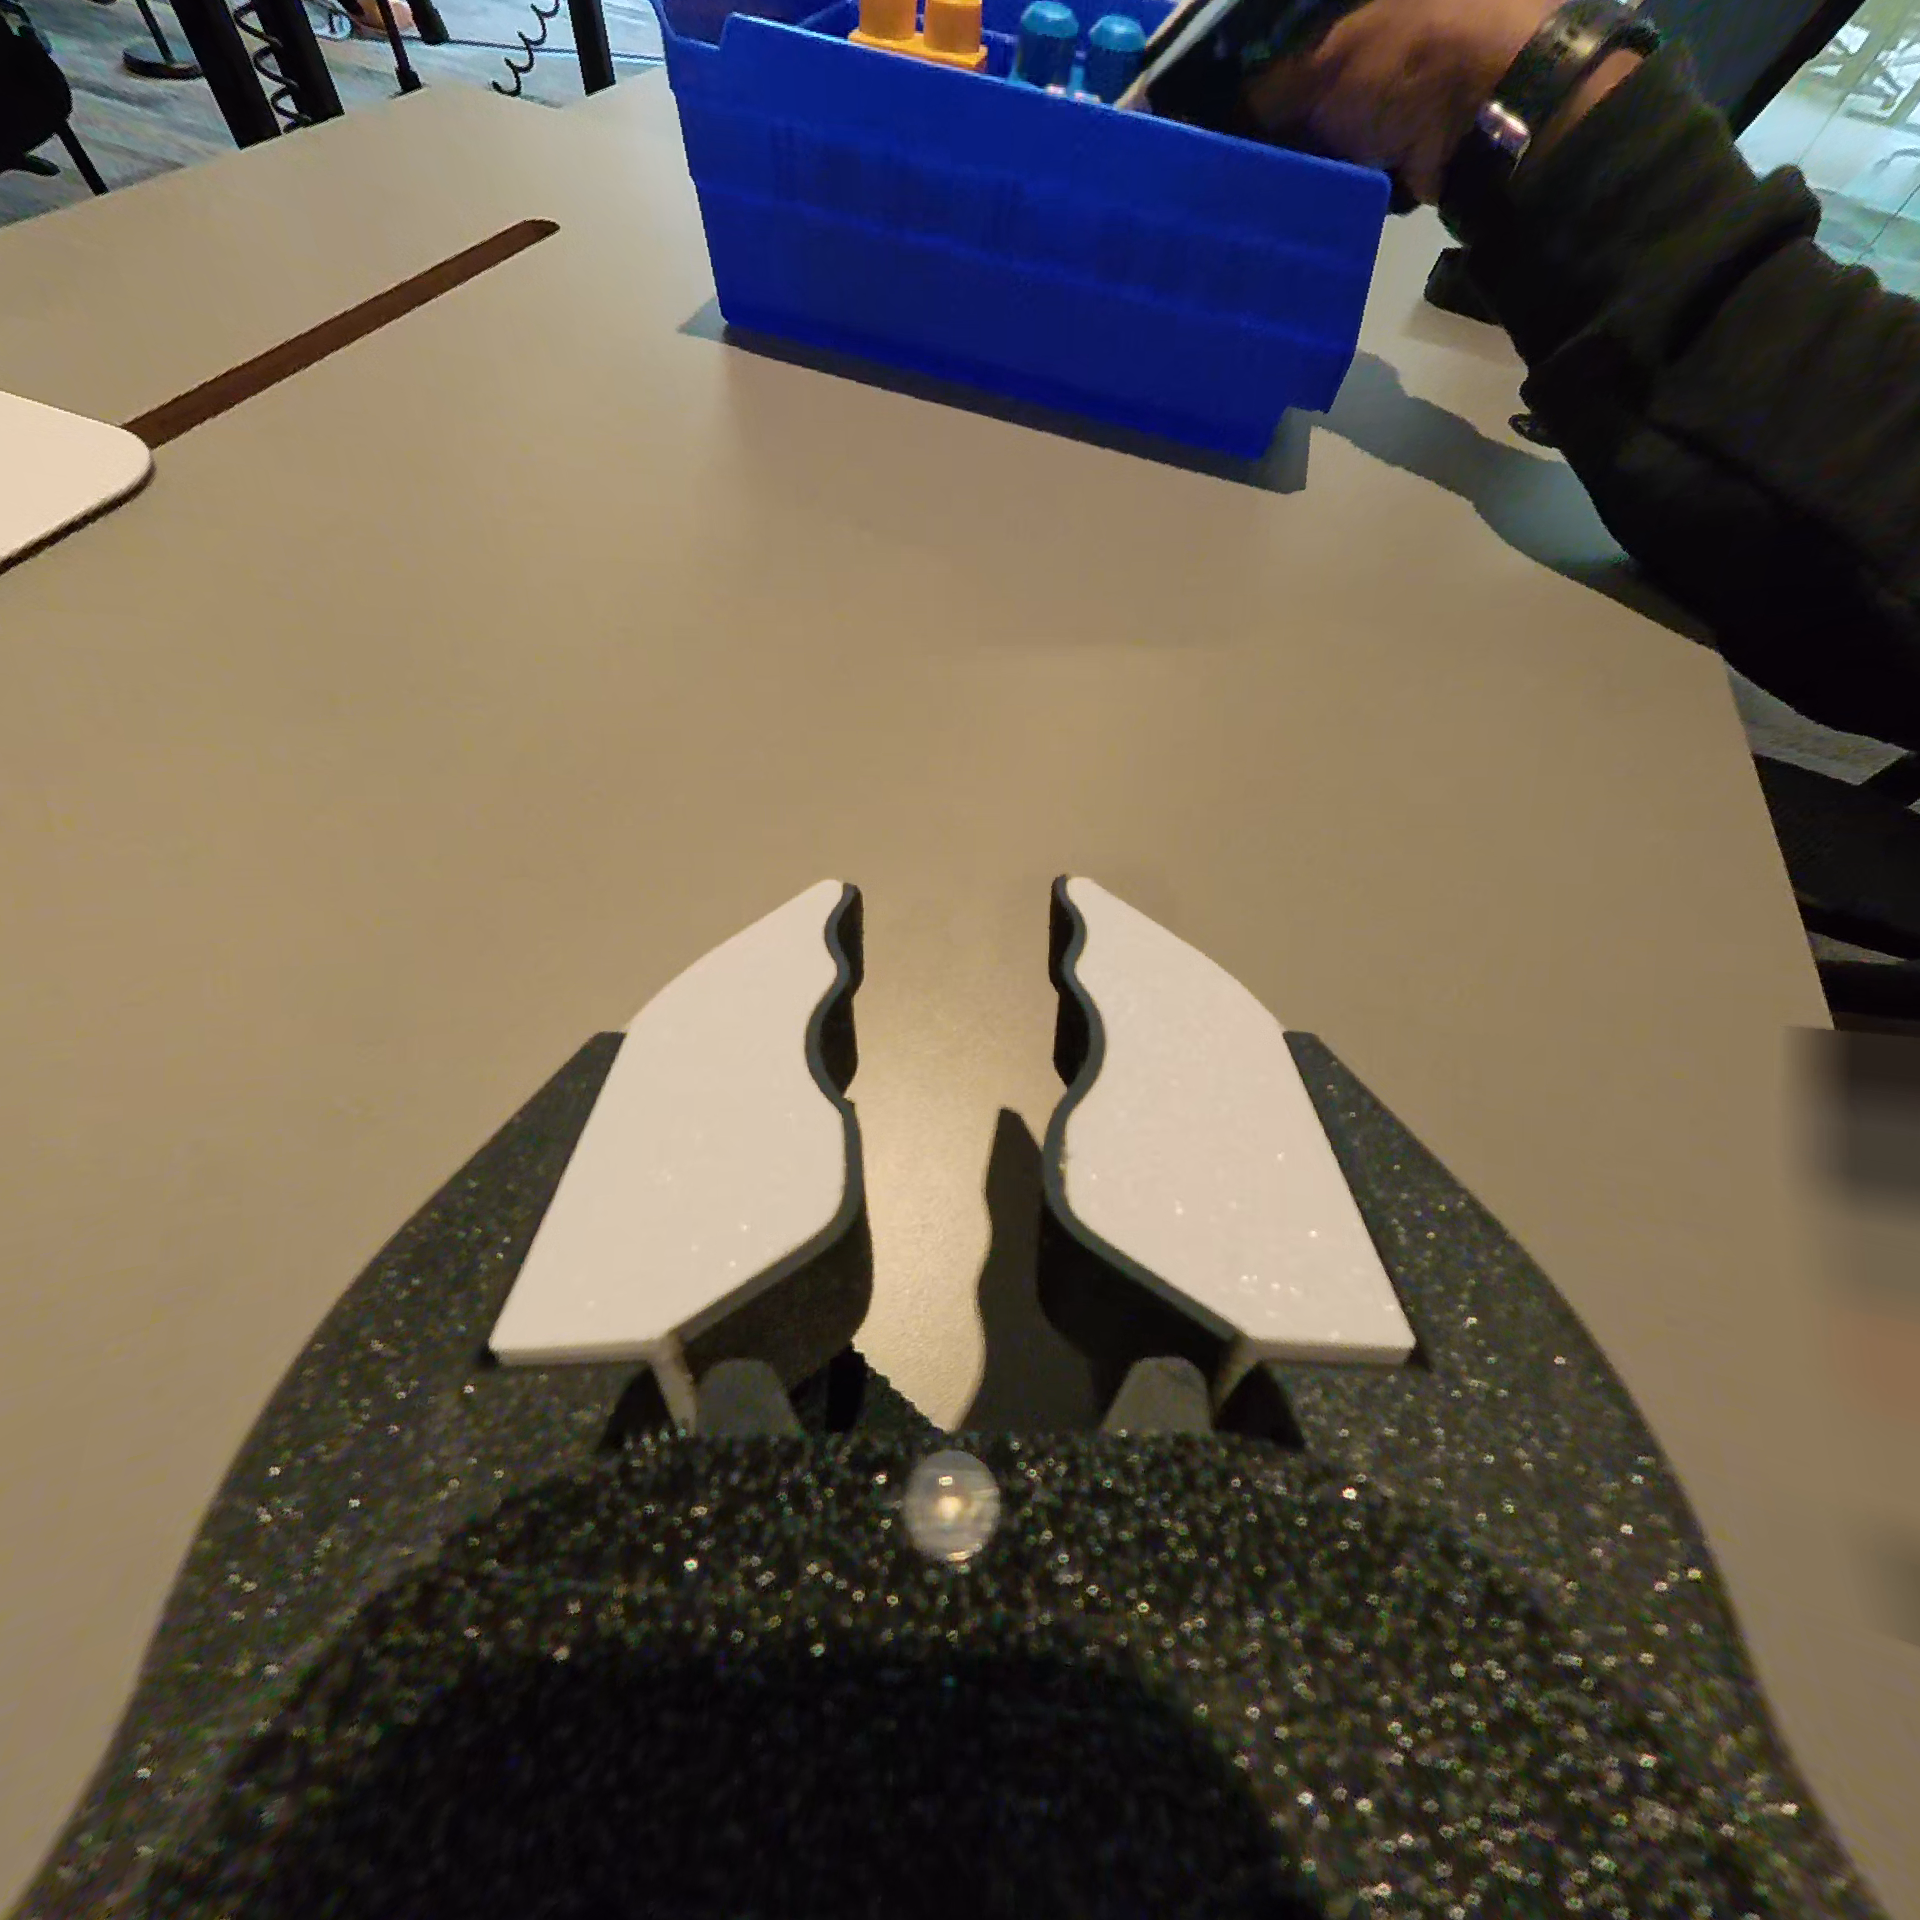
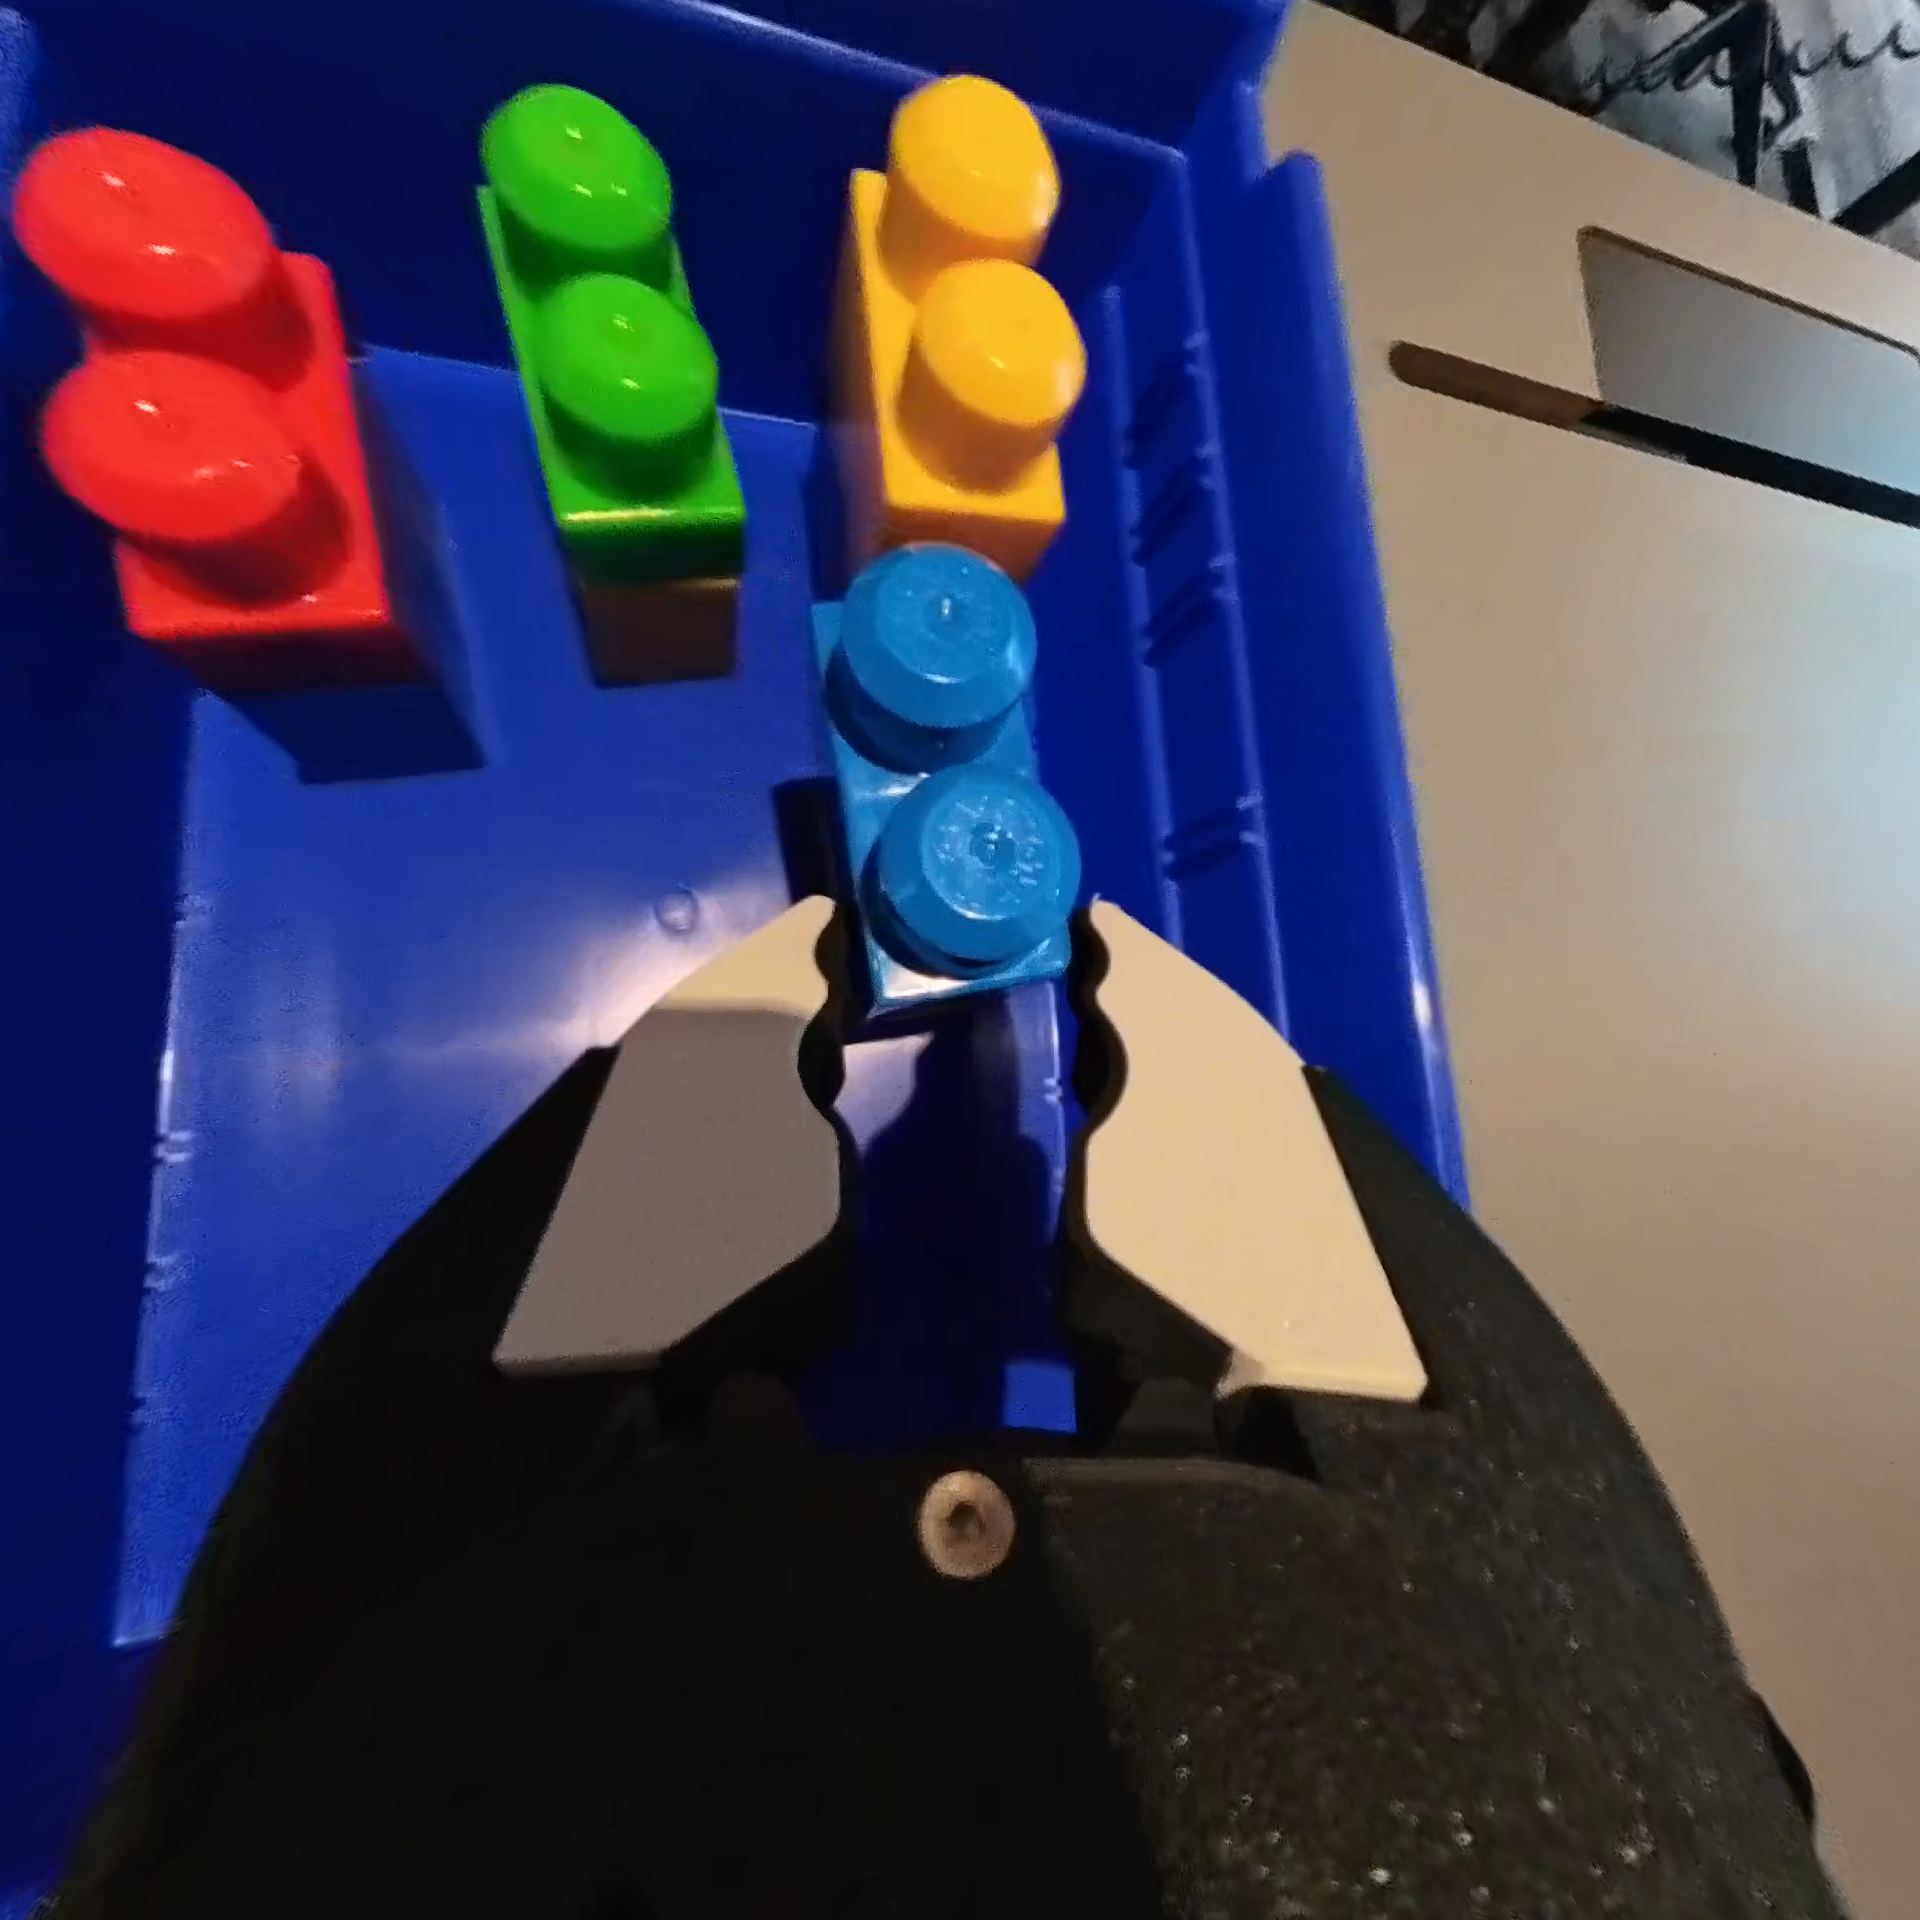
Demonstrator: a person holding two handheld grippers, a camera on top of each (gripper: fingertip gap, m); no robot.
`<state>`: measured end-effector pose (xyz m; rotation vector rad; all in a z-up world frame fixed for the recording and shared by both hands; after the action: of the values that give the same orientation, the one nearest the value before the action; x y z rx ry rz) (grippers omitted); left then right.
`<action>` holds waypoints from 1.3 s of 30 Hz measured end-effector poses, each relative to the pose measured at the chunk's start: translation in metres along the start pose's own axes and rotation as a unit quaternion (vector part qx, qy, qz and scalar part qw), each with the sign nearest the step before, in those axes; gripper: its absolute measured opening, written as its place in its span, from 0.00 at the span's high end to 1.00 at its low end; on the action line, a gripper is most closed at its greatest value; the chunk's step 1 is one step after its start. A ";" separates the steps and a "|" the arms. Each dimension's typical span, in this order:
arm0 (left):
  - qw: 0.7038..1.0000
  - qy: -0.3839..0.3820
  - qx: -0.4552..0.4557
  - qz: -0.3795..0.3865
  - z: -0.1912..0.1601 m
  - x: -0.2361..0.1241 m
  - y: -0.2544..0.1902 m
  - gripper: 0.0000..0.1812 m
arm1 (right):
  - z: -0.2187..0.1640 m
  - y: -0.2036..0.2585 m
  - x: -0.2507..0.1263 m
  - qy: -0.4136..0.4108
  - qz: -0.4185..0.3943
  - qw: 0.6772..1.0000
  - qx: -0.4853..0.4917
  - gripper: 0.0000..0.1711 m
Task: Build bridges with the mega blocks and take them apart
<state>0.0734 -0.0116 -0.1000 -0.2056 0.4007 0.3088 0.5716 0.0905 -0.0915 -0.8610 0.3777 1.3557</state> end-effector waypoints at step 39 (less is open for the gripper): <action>0.902 -0.423 0.051 0.073 0.053 -0.079 0.017 0.29 | 0.054 0.320 -0.209 -0.471 0.512 0.714 -0.074 0.56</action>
<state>0.0174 -0.0019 -0.0219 0.0738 -0.4348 0.4912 0.2108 -0.0225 -0.0135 0.1273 -0.1339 2.6775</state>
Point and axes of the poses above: each gripper's, where its closed fingertips meet, x out along the fingers, z out of its top, y = z × x across the jaws, the point moved 5 cm from there along -x, back along the fingers, and after that the axes turned 3 degrees about -z, right-handed, at the moved point
